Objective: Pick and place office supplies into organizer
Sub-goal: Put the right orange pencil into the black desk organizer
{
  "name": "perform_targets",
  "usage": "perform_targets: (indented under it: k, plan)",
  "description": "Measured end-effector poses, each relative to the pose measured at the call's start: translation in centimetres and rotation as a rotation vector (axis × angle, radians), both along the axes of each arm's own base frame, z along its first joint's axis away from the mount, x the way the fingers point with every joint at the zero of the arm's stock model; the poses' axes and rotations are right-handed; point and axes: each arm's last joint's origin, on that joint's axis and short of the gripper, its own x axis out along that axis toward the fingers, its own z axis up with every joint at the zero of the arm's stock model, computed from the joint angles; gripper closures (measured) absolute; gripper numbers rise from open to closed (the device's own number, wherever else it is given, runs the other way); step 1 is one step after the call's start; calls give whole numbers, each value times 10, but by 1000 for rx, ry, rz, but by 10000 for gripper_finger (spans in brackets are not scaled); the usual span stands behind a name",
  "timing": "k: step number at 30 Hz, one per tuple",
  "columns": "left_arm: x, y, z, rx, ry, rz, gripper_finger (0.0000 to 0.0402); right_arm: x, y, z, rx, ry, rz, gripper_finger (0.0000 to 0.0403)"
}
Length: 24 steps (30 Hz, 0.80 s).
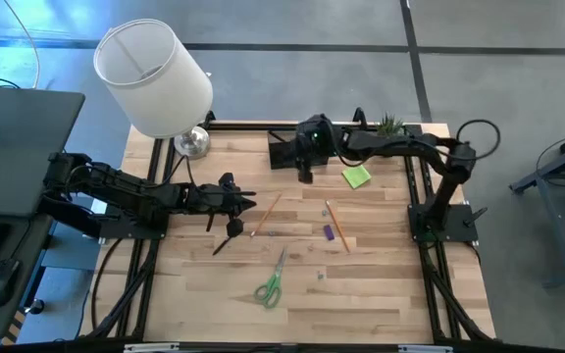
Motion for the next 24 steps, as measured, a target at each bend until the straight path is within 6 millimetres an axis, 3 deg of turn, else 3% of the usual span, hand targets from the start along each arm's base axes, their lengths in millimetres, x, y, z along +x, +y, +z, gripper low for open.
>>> perform_targets:
  k: [8,18,24]
  plan:
    - [-1,-2,3,-43,-21,-39,401,-6,48,-19,113,295,13,263]
    - [-1,-2,4,-70,-32,-36,401,-36,76,-35,343,689,-416,263]
    - [-1,-2,3,-79,-31,-45,401,-41,88,-36,384,748,-541,263]
